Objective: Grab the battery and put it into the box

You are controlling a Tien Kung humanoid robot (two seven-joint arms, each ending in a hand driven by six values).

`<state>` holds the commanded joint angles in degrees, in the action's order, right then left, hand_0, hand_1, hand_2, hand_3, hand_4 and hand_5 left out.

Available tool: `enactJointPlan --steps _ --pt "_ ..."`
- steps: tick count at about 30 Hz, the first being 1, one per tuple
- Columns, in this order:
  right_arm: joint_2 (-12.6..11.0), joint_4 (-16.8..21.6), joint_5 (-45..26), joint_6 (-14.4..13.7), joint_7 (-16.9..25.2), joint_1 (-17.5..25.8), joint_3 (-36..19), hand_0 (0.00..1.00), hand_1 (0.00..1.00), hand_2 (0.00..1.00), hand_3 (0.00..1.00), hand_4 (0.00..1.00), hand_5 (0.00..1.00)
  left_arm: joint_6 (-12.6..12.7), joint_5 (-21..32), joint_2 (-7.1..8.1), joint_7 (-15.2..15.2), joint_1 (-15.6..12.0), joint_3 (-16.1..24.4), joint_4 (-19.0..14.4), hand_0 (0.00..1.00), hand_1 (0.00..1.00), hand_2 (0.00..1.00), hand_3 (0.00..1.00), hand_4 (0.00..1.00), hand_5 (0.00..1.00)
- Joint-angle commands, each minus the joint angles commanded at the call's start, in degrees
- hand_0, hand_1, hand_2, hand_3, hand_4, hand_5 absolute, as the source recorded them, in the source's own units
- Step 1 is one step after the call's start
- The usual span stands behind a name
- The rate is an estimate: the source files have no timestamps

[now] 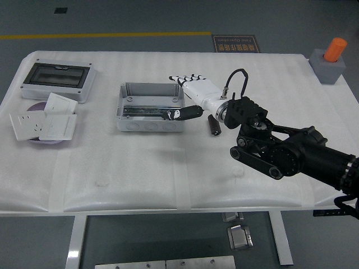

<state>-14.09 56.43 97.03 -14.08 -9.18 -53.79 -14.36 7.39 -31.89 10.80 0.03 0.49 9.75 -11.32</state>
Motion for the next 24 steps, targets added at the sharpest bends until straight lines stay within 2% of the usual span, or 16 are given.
enactJointPlan --steps 2,3,6,11,14,15,24 --pt "-2.6 2.1 0.7 -0.1 0.0 0.6 1.0 0.998 0.982 0.997 0.998 0.998 0.699 0.0 0.3 -0.03 -0.1 0.0 -0.2 0.0 0.592 0.619 0.488 0.608 0.537 0.426" --pt "-4.0 3.0 1.1 -0.2 0.1 0.8 1.7 0.998 0.924 0.937 0.998 0.998 0.694 0.1 0.6 -0.02 -0.2 0.0 -0.4 0.0 0.592 0.619 0.487 0.607 0.526 0.421" --pt "-7.5 4.3 1.8 -0.3 0.3 1.2 4.4 0.998 0.924 0.937 0.998 0.998 0.694 0.2 0.7 0.09 -0.2 0.2 -0.5 0.0 0.592 0.619 0.487 0.607 0.526 0.421" --pt "-10.4 4.0 1.8 -0.7 1.0 1.3 8.4 0.998 0.878 0.891 0.985 0.998 0.679 0.3 1.3 0.21 -0.4 0.4 -0.8 0.0 0.593 0.618 0.484 0.606 0.522 0.42" --pt "-10.9 2.9 1.1 -1.0 1.5 1.0 10.2 0.998 0.878 0.891 0.985 0.998 0.679 0.3 1.3 0.22 -0.5 0.4 -0.9 0.0 0.593 0.618 0.484 0.606 0.522 0.42" --pt "-10.8 2.2 0.8 -1.1 1.8 0.9 10.9 0.998 0.848 0.864 0.961 0.998 0.65 0.3 1.2 0.21 -0.4 0.4 -0.8 0.0 0.593 0.617 0.484 0.606 0.52 0.419" --pt "-9.0 -2.2 -1.6 -1.6 3.2 -0.5 13.4 0.984 0.83 0.852 0.948 0.998 0.643 0.3 0.8 0.01 -0.5 0.6 -0.8 -0.1 0.593 0.617 0.482 0.606 0.517 0.418"
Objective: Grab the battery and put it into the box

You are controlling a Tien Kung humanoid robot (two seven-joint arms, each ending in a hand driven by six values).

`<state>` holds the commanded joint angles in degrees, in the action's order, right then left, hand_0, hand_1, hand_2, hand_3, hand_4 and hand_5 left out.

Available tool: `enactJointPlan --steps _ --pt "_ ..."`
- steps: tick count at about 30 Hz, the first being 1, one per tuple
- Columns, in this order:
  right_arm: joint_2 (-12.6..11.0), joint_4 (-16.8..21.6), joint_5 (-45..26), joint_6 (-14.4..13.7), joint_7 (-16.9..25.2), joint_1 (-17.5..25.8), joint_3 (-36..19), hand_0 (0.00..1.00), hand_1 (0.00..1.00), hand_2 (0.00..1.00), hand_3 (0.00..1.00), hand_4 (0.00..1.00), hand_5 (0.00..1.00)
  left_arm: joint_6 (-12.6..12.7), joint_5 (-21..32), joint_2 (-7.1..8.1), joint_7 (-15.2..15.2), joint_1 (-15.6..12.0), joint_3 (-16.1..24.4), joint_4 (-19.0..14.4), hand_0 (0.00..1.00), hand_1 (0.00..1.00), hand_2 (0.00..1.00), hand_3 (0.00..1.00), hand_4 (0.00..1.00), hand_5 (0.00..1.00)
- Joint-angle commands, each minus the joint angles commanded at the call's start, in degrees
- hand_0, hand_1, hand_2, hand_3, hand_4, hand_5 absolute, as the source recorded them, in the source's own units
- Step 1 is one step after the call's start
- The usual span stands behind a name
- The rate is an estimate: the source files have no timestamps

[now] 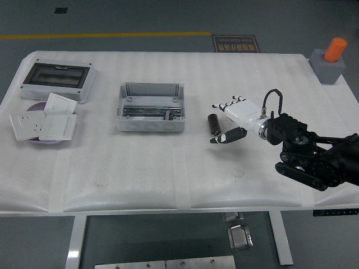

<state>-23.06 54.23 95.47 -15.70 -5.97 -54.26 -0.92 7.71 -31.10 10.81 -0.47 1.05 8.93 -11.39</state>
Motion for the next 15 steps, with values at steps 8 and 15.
enactJointPlan --steps 8,15 --pt "2.0 -3.3 -0.7 1.5 0.8 -1.0 -0.2 0.951 0.82 0.843 0.939 0.998 0.634 -0.1 -0.5 -0.06 0.1 0.0 0.2 0.0 0.593 0.617 0.483 0.607 0.517 0.417" --pt "3.7 -5.2 1.6 5.0 1.5 -1.6 -2.5 0.903 0.791 0.831 0.93 0.998 0.618 -0.1 -0.8 -0.05 0.2 0.0 0.5 0.0 0.593 0.617 0.483 0.607 0.519 0.42"
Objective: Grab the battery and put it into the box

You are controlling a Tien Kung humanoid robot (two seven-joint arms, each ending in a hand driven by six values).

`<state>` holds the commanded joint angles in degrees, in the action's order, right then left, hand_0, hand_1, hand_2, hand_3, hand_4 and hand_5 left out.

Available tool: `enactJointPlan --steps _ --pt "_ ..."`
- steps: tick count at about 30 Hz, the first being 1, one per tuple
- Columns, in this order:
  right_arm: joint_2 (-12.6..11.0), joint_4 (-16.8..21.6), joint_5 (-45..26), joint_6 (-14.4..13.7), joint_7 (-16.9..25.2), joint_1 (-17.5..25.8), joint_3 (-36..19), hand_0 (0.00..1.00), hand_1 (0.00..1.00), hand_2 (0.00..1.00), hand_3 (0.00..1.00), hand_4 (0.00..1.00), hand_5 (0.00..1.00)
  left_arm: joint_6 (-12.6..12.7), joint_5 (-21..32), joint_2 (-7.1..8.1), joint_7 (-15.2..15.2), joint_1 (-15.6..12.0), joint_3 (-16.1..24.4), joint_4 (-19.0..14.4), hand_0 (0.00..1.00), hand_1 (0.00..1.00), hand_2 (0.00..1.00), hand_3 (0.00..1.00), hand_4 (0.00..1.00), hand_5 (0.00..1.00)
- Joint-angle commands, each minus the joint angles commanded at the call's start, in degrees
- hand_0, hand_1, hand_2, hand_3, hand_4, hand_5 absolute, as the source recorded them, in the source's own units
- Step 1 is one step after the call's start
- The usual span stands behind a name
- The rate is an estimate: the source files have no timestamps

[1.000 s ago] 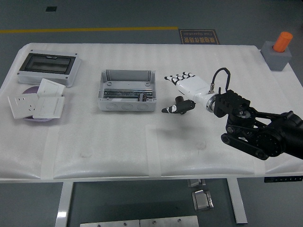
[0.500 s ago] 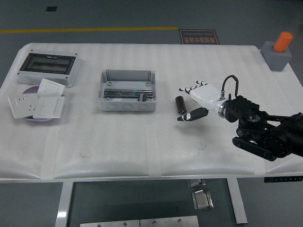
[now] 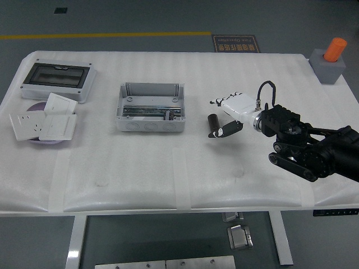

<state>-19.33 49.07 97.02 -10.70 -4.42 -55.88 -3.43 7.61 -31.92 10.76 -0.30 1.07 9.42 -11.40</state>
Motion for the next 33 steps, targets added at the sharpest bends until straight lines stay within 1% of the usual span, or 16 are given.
enactJointPlan --steps 7,20,23,33 --pt "1.2 -0.9 2.6 2.9 0.7 -0.2 -2.1 0.898 0.787 0.829 0.926 0.998 0.607 0.0 -0.4 0.23 0.0 0.1 0.1 0.0 0.593 0.617 0.483 0.607 0.519 0.421" --pt "1.2 -1.7 5.1 5.1 1.8 0.7 -4.0 0.891 0.783 0.822 0.921 0.998 0.587 0.0 0.0 0.55 -0.3 0.2 -0.4 -0.1 0.593 0.617 0.482 0.607 0.52 0.422" --pt "1.2 -1.8 5.3 5.2 2.0 1.0 -4.2 0.891 0.783 0.822 0.921 0.998 0.587 0.1 0.0 0.56 -0.4 0.2 -0.5 -0.1 0.593 0.617 0.482 0.607 0.52 0.422" --pt "1.4 -2.0 5.4 3.6 1.6 1.2 -4.0 0.88 0.774 0.814 0.914 0.986 0.582 0.1 0.3 0.51 -0.6 0.3 -1.1 -0.2 0.593 0.618 0.483 0.608 0.518 0.422"
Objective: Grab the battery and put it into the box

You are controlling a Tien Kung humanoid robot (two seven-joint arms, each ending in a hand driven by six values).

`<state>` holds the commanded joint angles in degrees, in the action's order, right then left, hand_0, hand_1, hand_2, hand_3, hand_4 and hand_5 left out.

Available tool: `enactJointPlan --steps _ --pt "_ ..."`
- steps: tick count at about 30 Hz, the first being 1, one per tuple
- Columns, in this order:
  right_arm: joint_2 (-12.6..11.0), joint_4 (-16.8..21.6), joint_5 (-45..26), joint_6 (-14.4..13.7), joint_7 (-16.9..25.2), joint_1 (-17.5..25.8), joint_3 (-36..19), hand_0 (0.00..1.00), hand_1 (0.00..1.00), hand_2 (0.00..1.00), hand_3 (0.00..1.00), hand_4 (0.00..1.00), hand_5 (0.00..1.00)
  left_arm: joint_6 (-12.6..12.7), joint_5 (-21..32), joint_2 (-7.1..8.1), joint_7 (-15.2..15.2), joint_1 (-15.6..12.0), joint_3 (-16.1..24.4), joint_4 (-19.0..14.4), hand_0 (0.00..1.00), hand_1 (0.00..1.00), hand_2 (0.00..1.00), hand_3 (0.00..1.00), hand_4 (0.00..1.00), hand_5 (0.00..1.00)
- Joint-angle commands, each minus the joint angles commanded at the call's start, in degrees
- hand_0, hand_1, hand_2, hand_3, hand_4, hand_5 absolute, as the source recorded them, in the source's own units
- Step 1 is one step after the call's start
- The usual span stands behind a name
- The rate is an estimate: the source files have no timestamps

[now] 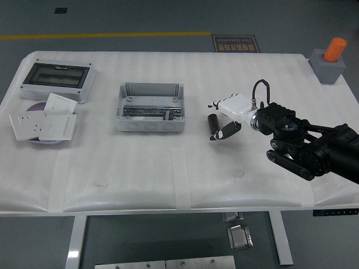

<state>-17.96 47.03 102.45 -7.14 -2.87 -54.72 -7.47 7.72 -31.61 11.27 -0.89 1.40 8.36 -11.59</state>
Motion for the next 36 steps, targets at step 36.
enactJointPlan --steps 36 --pt "1.4 -1.7 -0.8 -1.2 0.3 1.6 -0.5 0.842 0.746 0.789 0.862 0.753 0.564 0.2 1.1 0.08 -0.8 0.5 -1.7 -0.2 0.593 0.619 0.482 0.608 0.527 0.434"
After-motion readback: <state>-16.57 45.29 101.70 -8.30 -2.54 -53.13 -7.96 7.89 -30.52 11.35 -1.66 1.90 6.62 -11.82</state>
